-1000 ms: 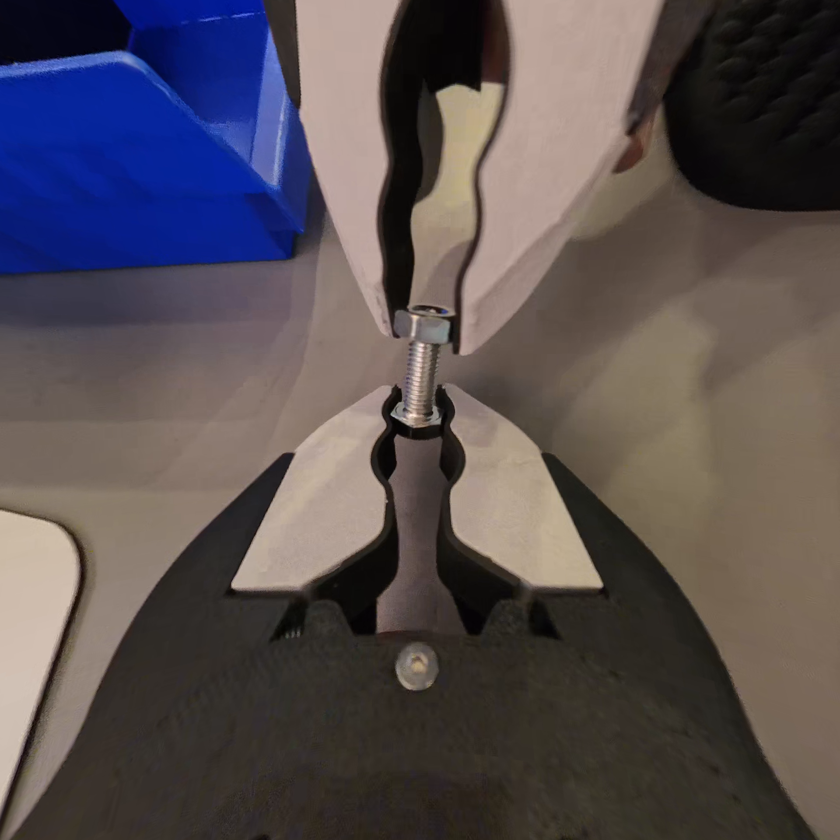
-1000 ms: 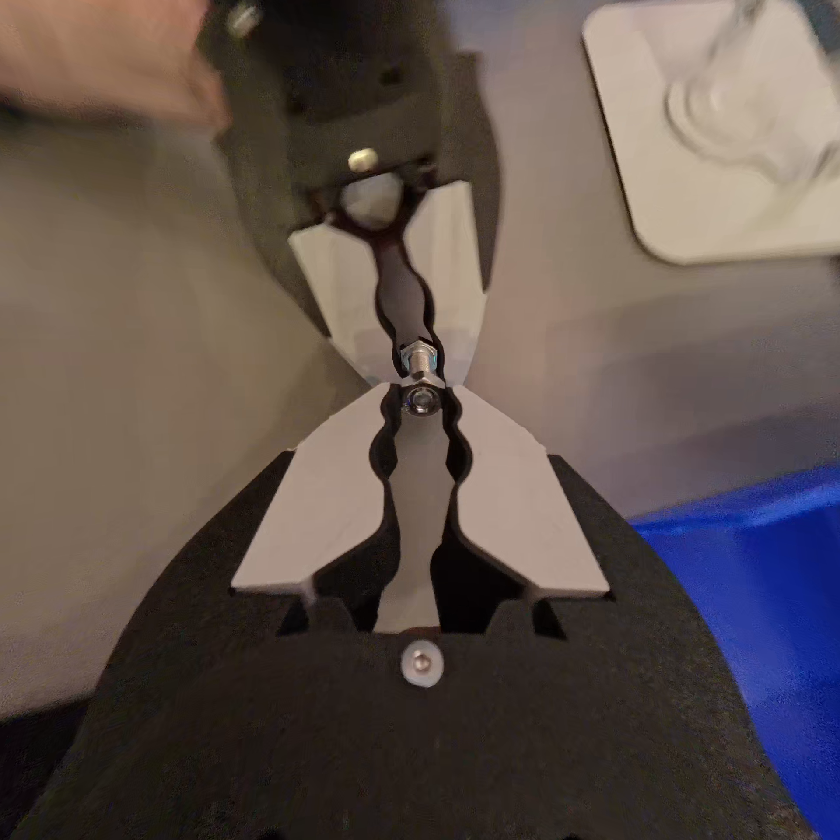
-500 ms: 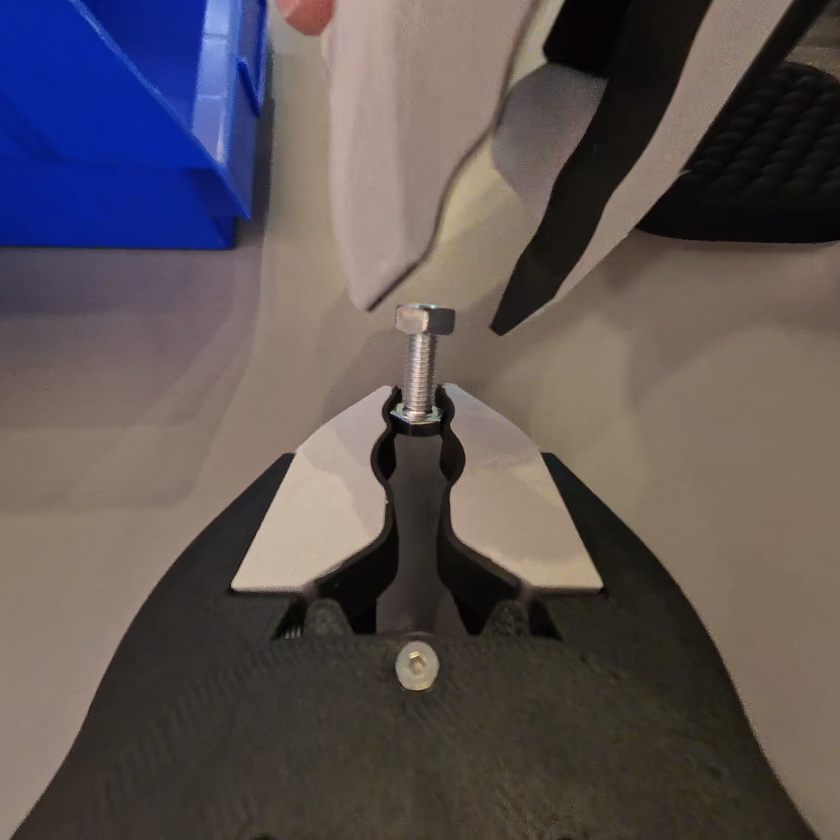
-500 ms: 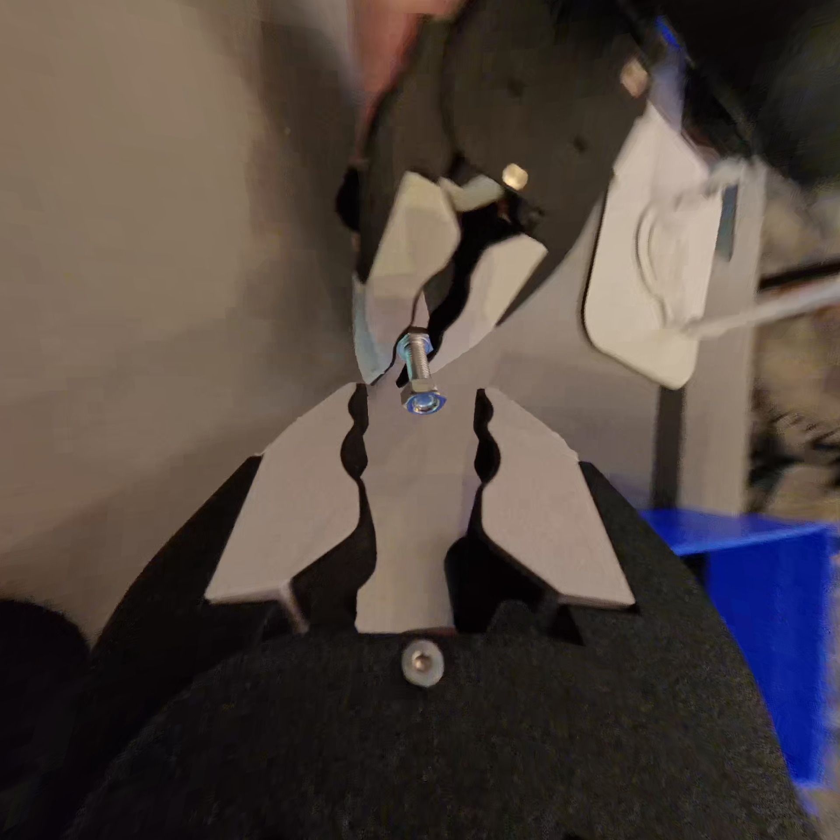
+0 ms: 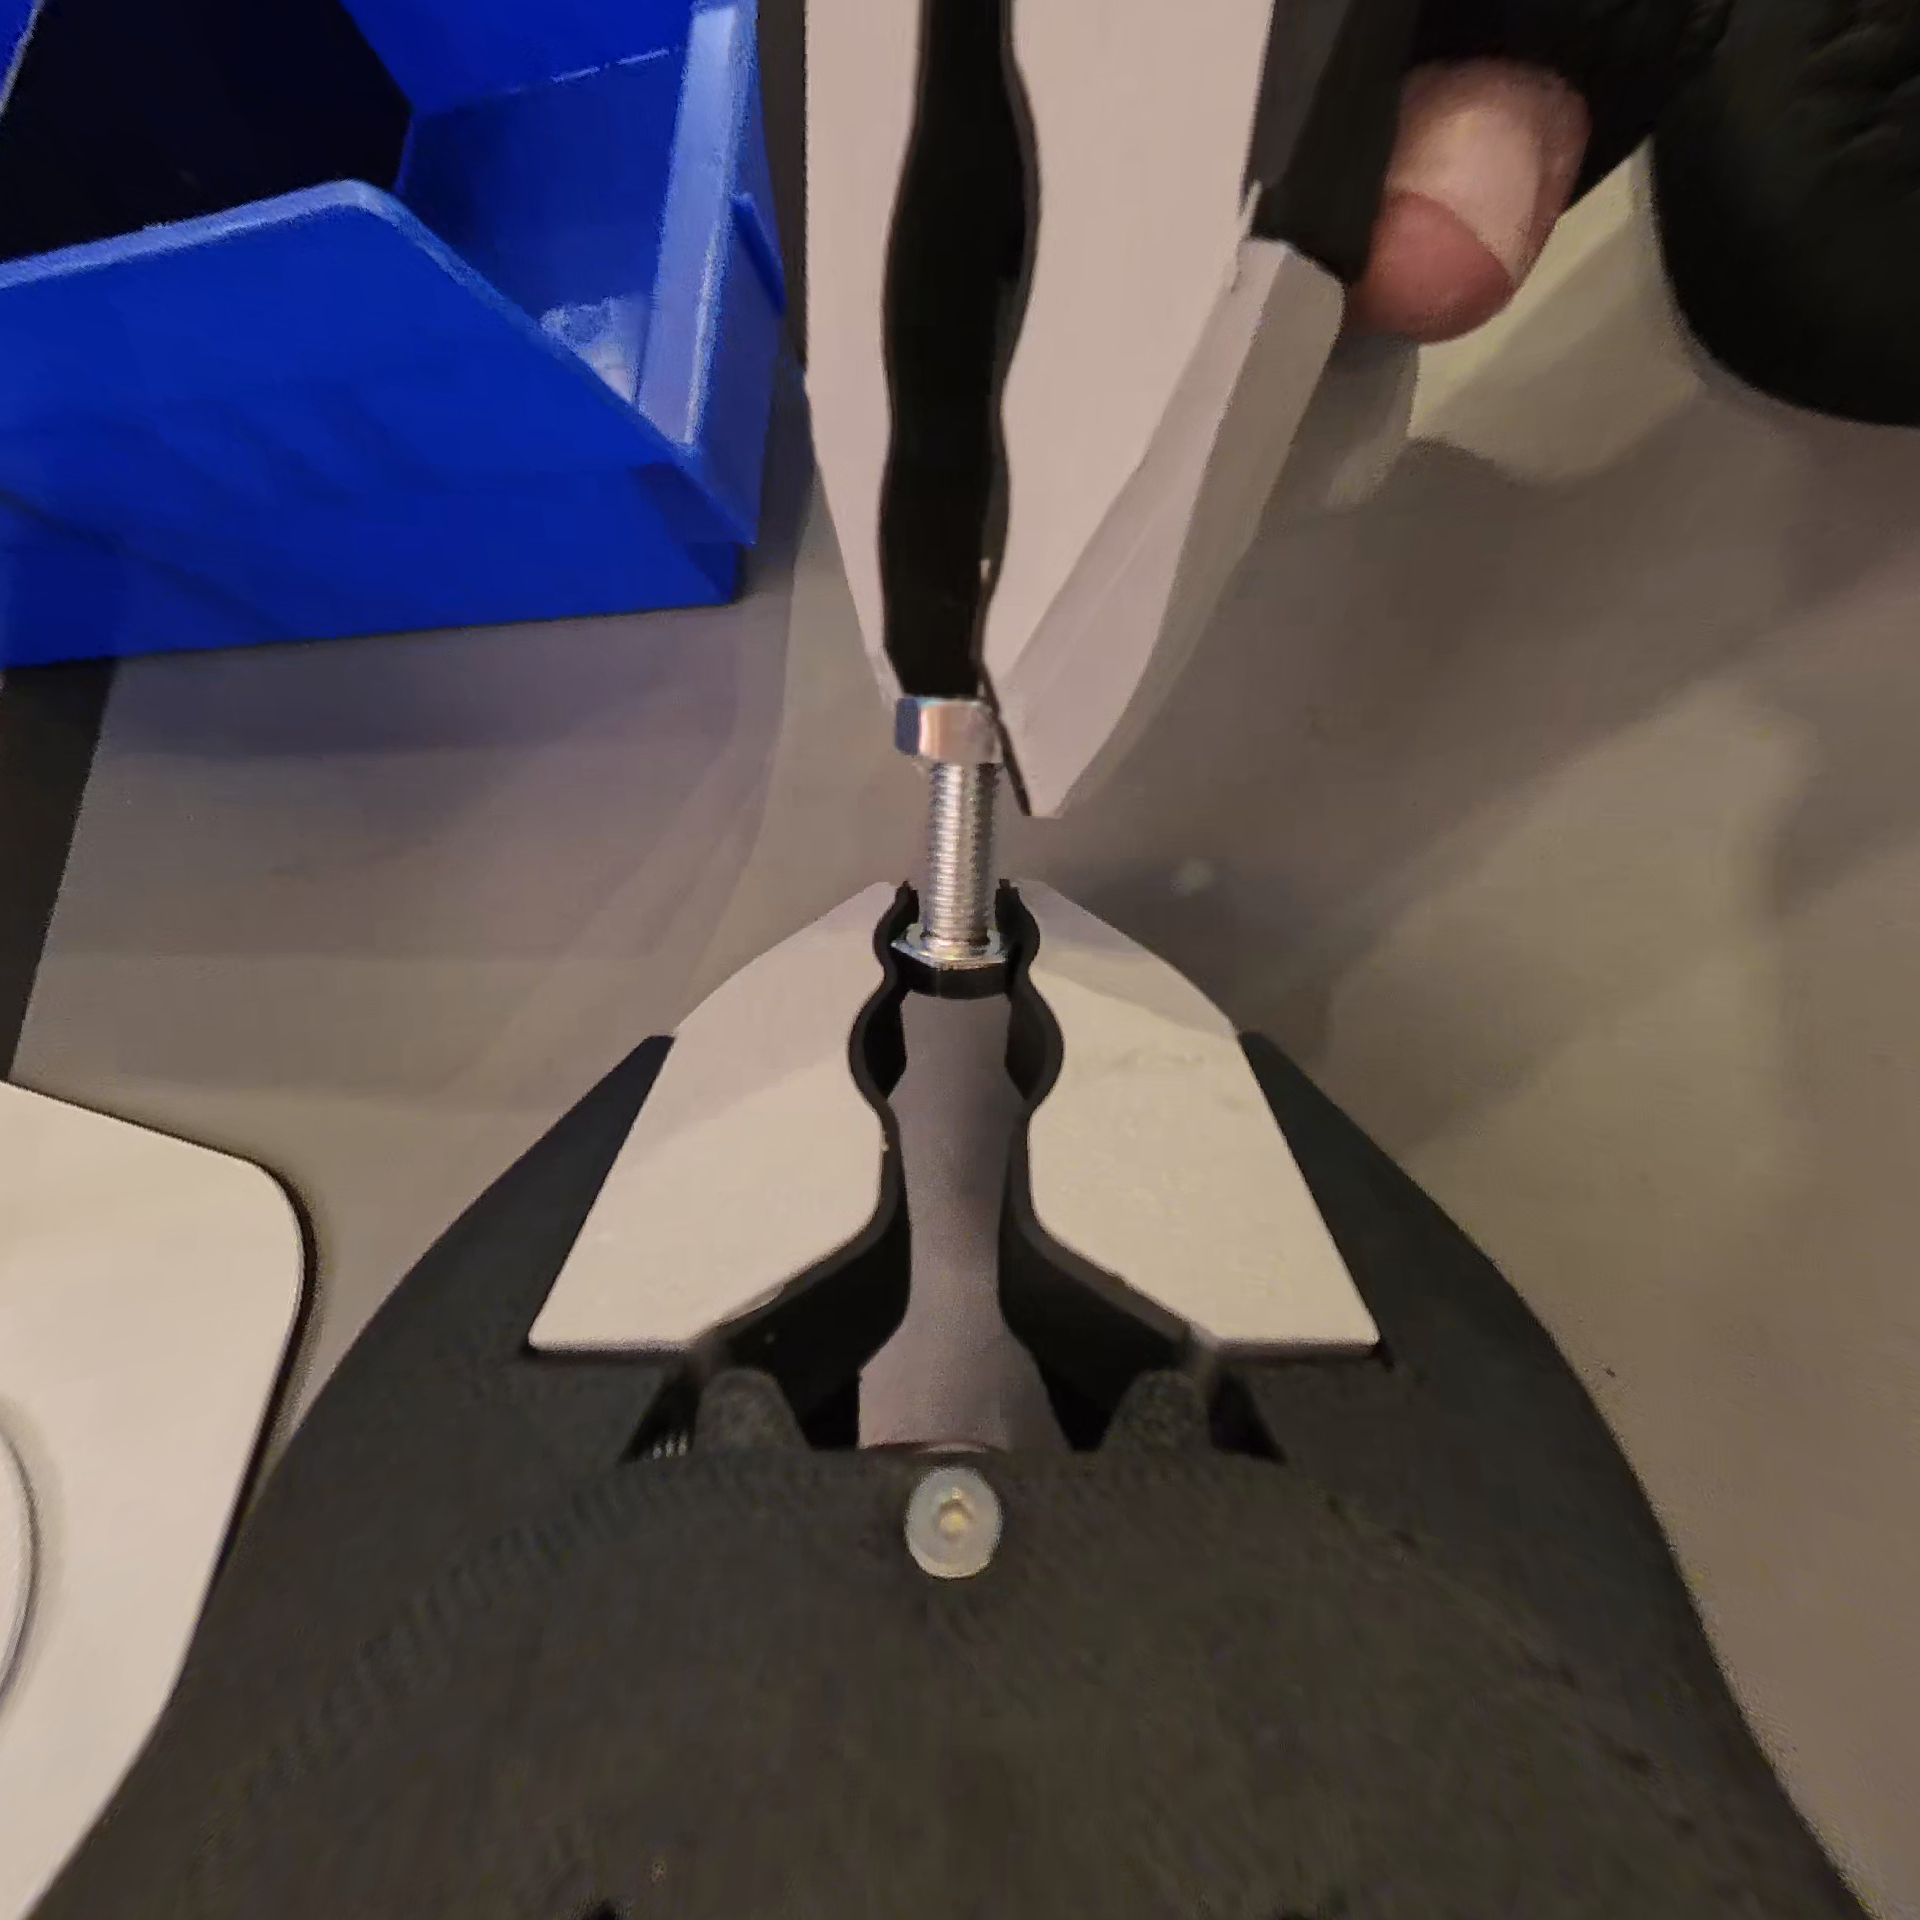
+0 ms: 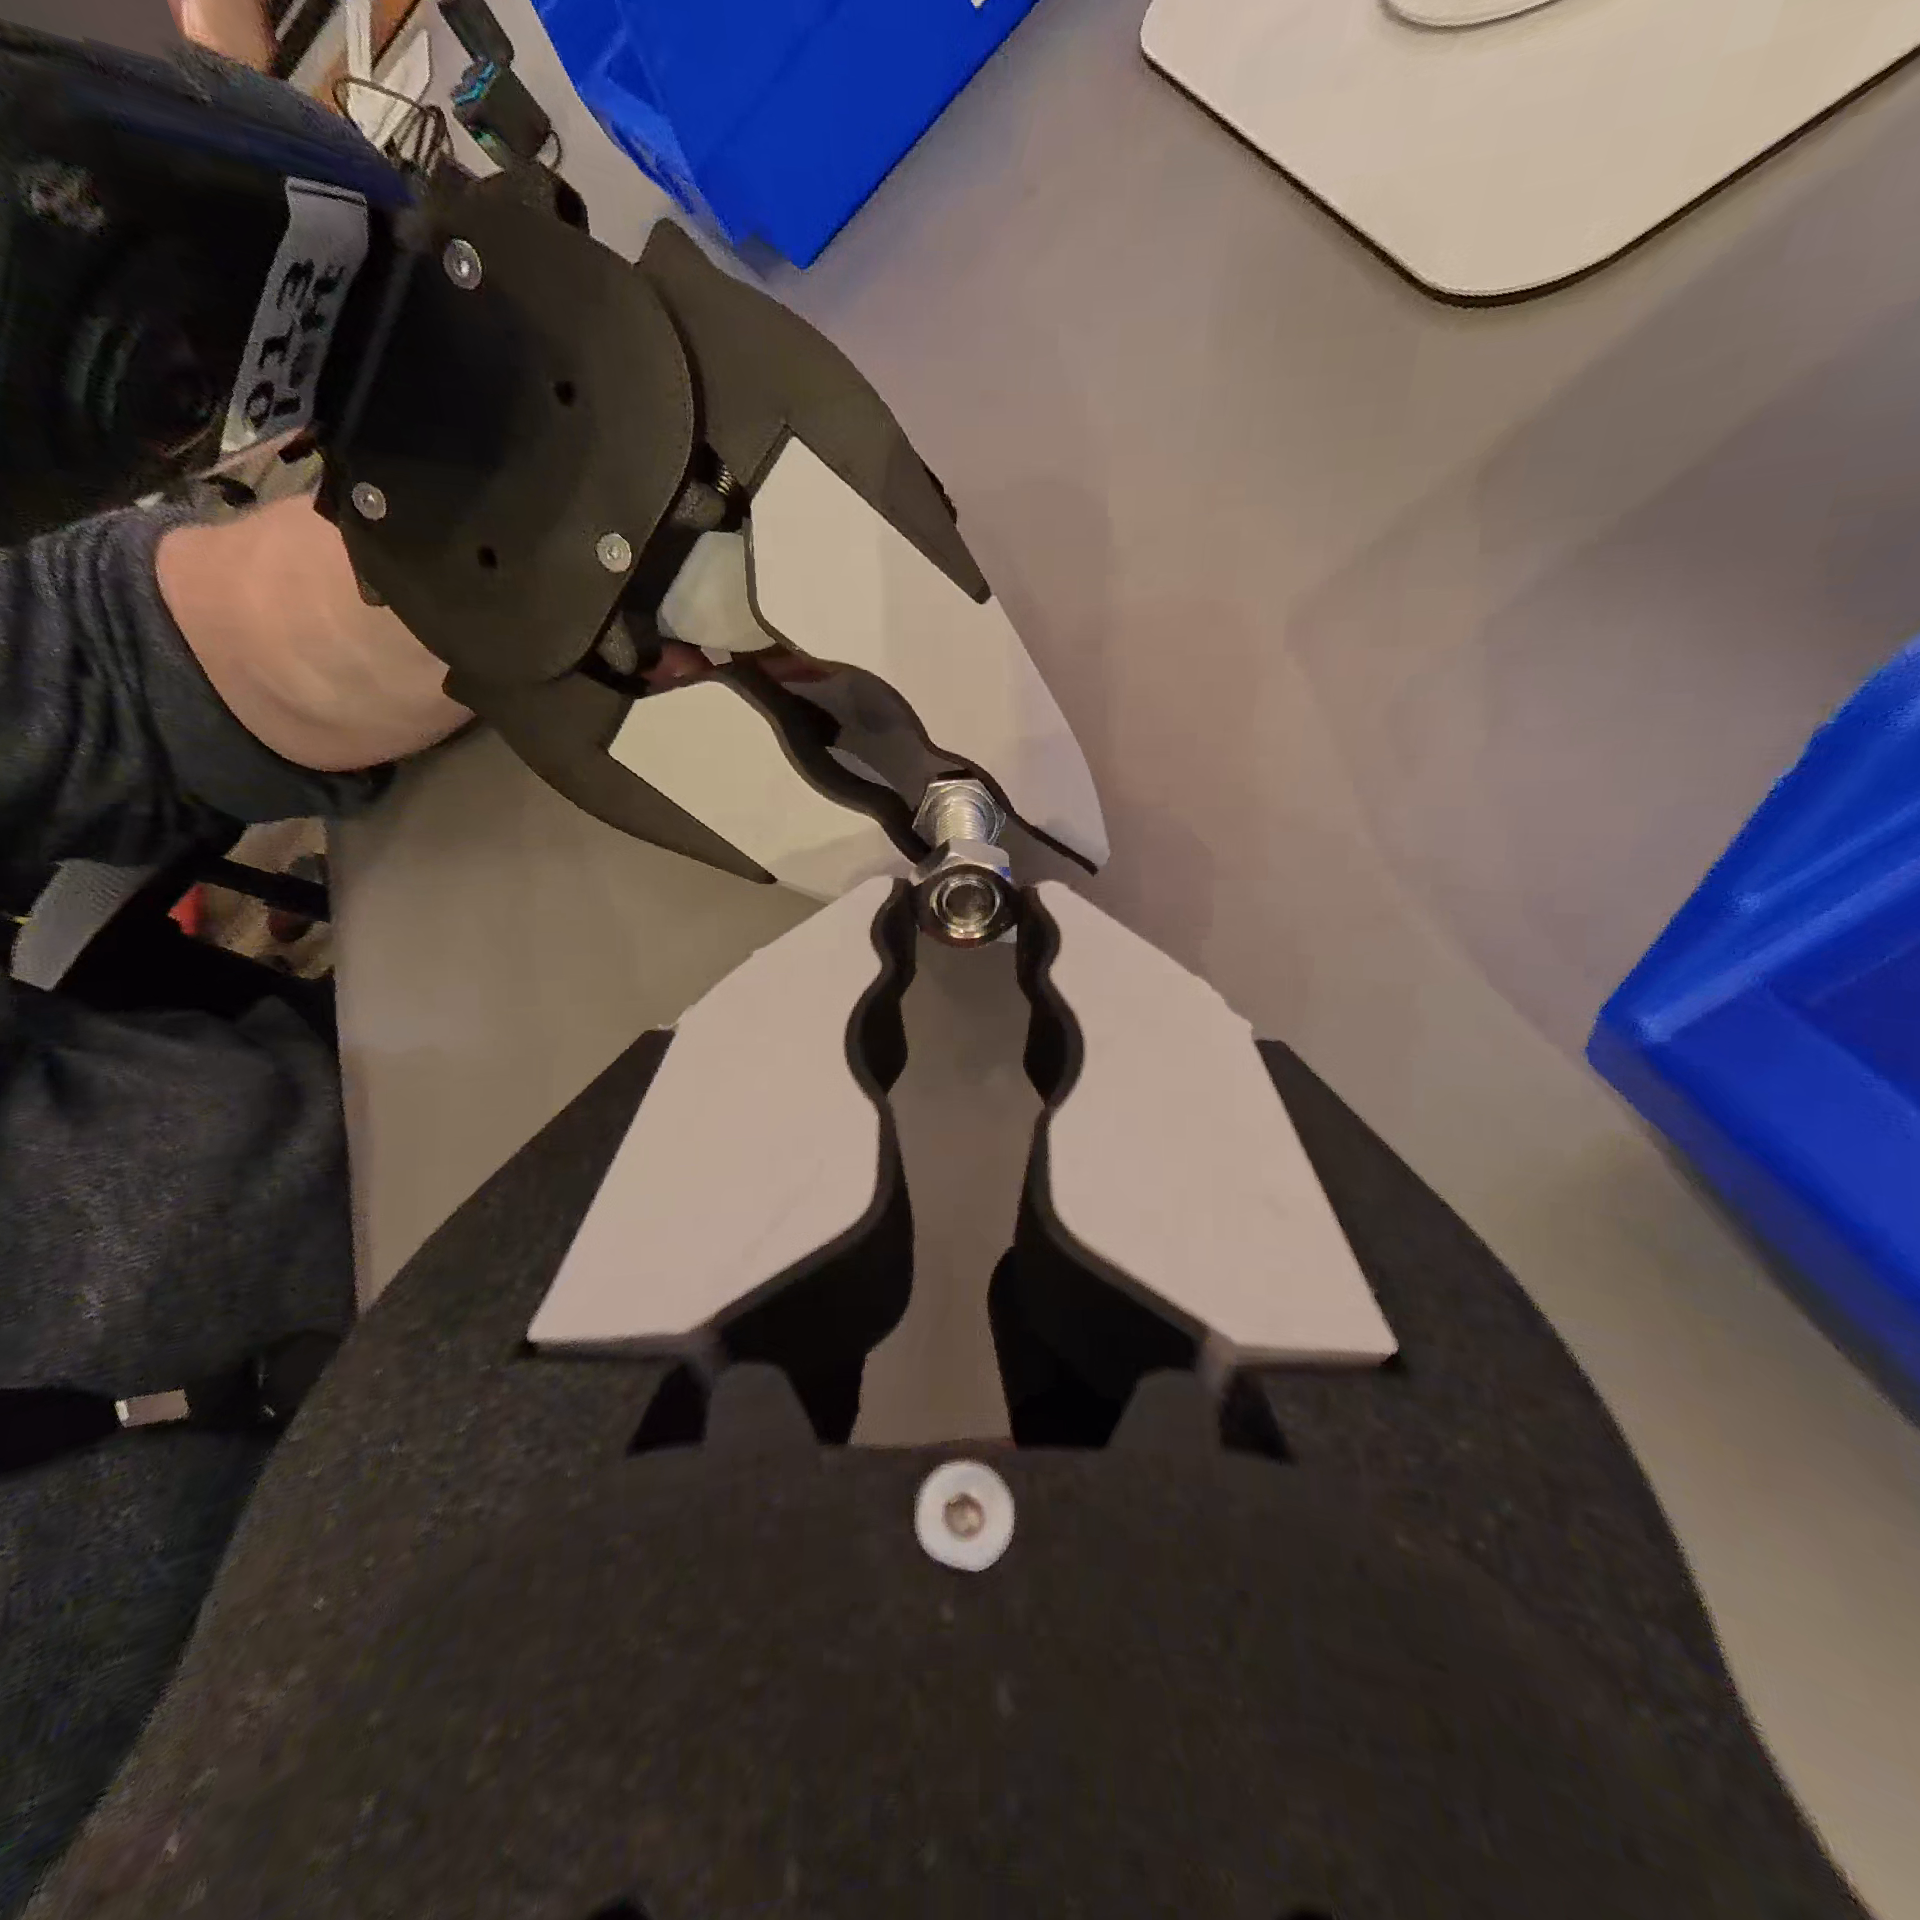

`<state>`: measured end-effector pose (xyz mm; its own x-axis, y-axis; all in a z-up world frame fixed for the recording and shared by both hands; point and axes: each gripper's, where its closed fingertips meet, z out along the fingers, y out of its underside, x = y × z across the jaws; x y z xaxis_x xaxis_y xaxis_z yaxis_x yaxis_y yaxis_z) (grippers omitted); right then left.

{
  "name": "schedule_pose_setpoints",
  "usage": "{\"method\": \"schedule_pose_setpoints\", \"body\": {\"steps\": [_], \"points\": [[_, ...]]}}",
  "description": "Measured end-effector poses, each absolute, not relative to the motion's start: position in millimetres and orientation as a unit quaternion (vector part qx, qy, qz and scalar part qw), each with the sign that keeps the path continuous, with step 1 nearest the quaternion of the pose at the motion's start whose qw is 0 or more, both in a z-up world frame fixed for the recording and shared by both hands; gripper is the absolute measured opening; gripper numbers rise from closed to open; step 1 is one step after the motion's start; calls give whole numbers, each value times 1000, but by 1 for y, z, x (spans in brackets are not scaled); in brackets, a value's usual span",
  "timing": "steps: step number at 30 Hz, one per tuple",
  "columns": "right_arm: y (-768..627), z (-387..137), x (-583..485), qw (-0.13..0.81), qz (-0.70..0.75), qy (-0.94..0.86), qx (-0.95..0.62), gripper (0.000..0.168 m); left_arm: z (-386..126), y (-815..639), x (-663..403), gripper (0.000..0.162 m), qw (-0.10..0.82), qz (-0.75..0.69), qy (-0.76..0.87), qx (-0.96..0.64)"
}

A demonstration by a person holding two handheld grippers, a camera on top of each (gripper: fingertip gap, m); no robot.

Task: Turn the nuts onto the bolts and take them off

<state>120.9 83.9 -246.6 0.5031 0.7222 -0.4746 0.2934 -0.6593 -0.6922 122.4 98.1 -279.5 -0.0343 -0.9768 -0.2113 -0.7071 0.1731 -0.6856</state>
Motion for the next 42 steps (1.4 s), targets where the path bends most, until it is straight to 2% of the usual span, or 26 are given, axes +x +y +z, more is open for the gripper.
{"method": "schedule_pose_setpoints", "body": {"steps": [4,8,12,15,19,21,24,30,34,37,39,42], "points": [[82,-249,121,287,358,-357,-814,18,-282,95,122,15,320,-211,695,-609],[79,-248,121,312,269,-484,-772,18,-281,86,120,15,288,-252,694,-610],[76,-247,122,343,79,-684,-639,17,-279,72,118,15,240,-322,686,-607],[77,-248,125,335,-133,-821,-442,17,-280,55,115,14,179,-386,681,-596],[78,-249,122,311,-187,-848,-386,18,-285,52,113,15,158,-408,676,-592],[79,-247,121,322,-162,-834,-417,40,-282,55,113,15,167,-407,674,-593],[77,-238,121,339,-99,-801,-484,44,-279,59,113,15,183,-398,673,-596],[86,-231,129,339,137,-567,-738,36,-277,82,119,14,261,-323,672,-613],[87,-231,128,307,321,-379,-812,32,-272,91,122,15,311,-263,681,-609],[86,-235,126,290,387,-311,-818,28,-271,91,124,15,326,-243,684,-606],[83,-238,123,283,402,-300,-817,20,-271,95,125,15,341,-223,683,-606],[82,-237,121,295,400,-303,-813,18,-270,95,125,15,344,-219,685,-604]]}}
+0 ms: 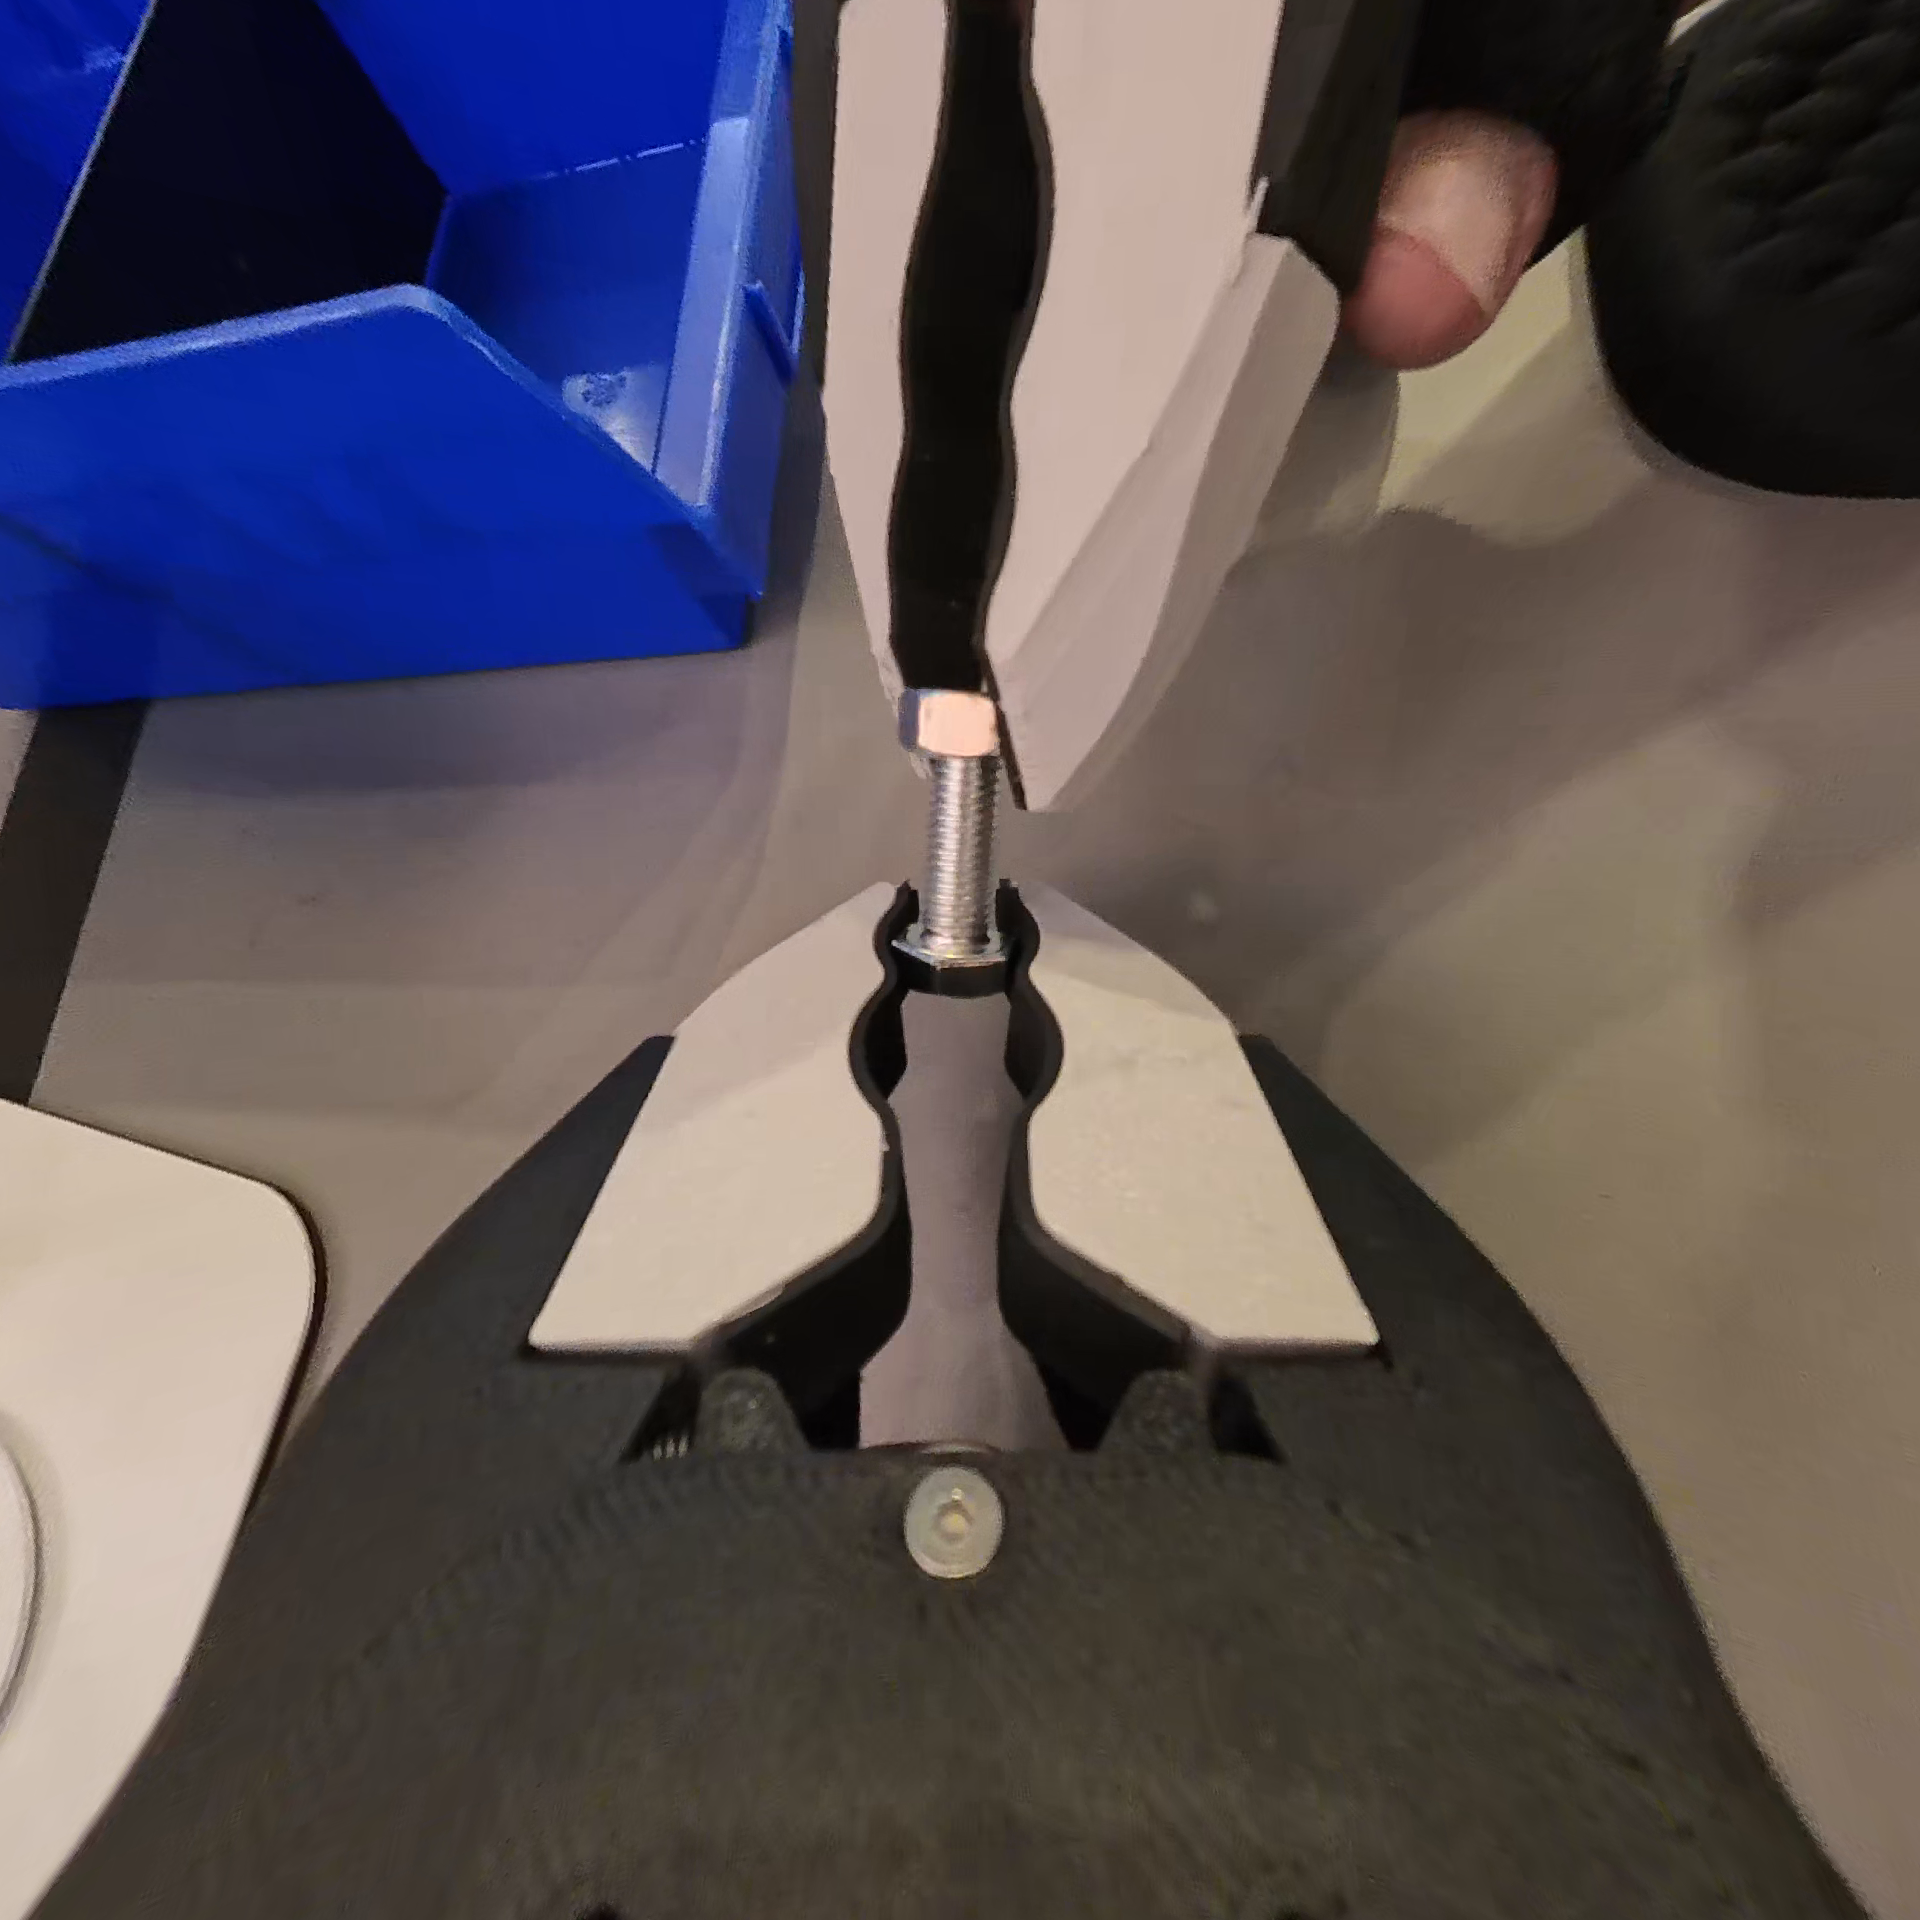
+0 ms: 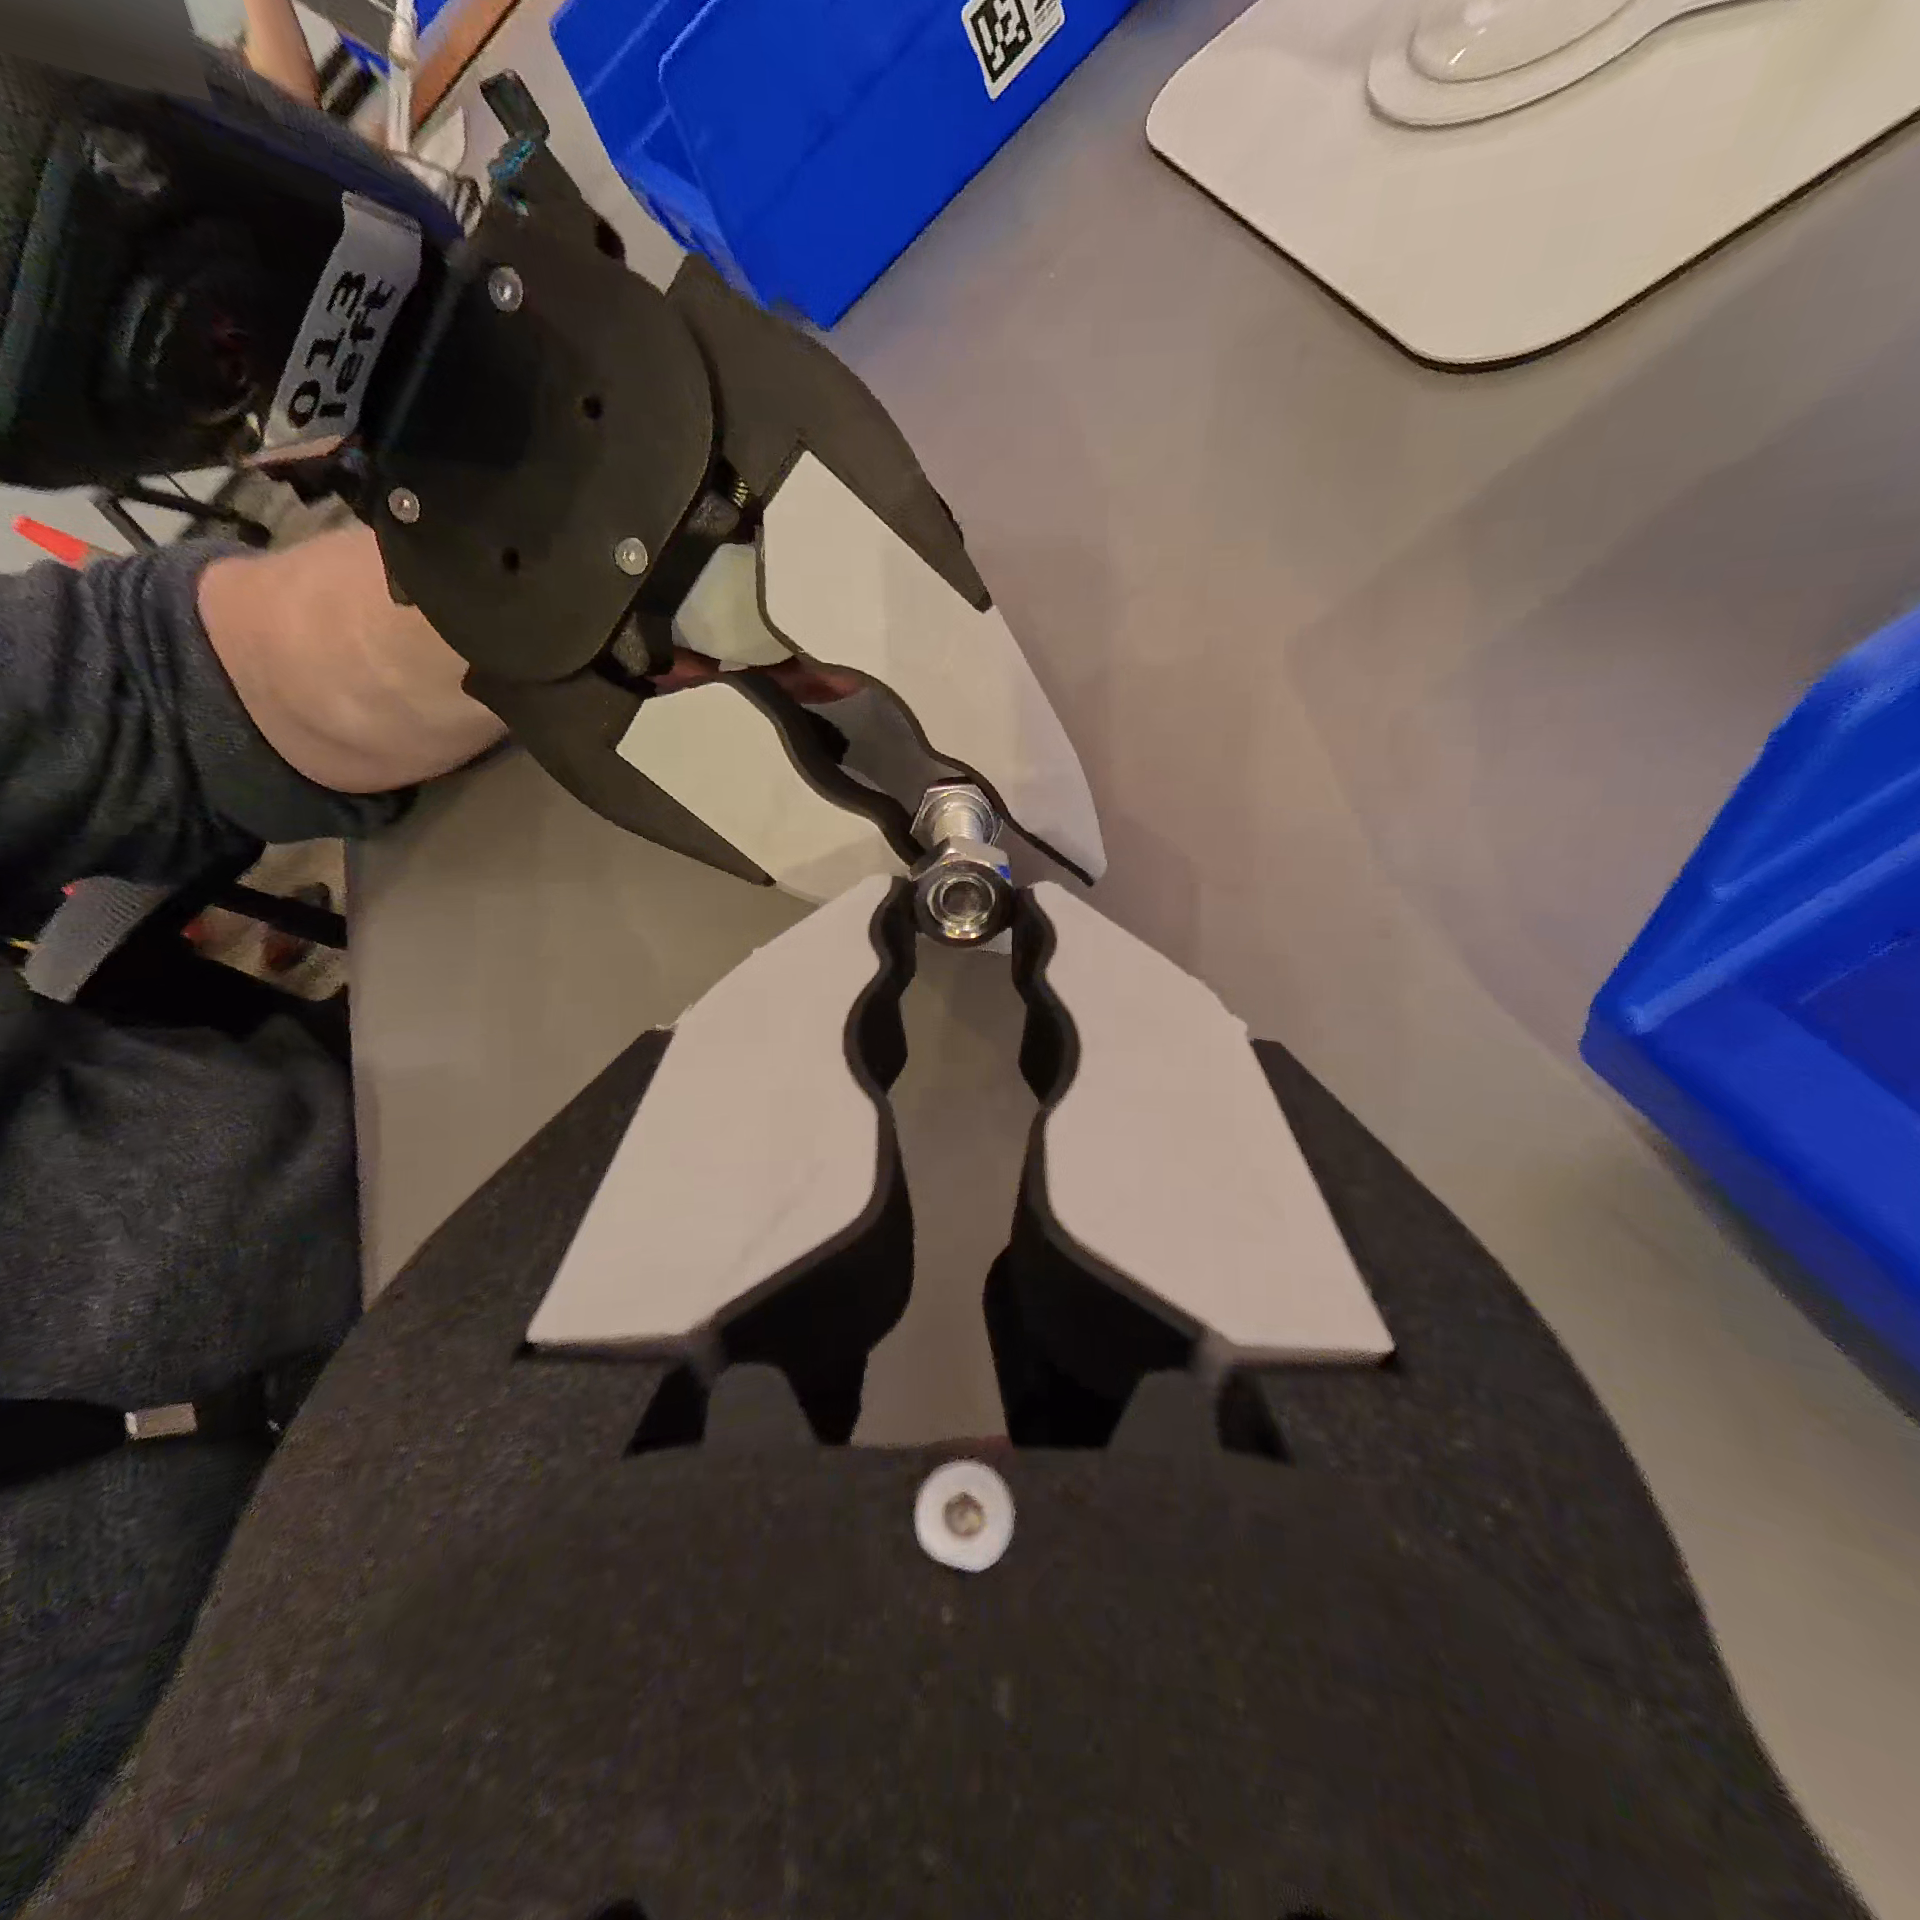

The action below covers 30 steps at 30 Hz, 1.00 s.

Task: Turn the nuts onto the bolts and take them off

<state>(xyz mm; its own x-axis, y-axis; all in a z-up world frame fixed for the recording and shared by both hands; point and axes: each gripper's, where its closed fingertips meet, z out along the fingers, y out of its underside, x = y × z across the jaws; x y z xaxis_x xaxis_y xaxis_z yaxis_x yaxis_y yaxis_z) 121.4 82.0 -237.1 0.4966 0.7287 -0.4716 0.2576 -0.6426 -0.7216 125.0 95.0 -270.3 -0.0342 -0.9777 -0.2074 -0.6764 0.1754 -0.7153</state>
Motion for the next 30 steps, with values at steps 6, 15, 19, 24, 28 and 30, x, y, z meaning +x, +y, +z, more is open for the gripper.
{"method": "schedule_pose_setpoints", "body": {"steps": [6,15,19,24,28,30], "points": [[76,-240,121,315,293,-456,-779,17,-274,84,122,15,302,-254,693,-603],[76,-242,128,317,-156,-836,-419,17,-277,53,120,14,191,-386,679,-594],[78,-245,125,304,-191,-854,-376,17,-282,53,119,14,182,-393,677,-594],[78,-243,126,317,-114,-808,-483,41,-279,62,119,15,208,-378,675,-599],[79,-232,127,346,38,-682,-643,39,-279,81,120,15,260,-320,673,-614],[83,-228,129,347,131,-589,-719,37,-275,85,121,15,283,-304,673,-612]]}}
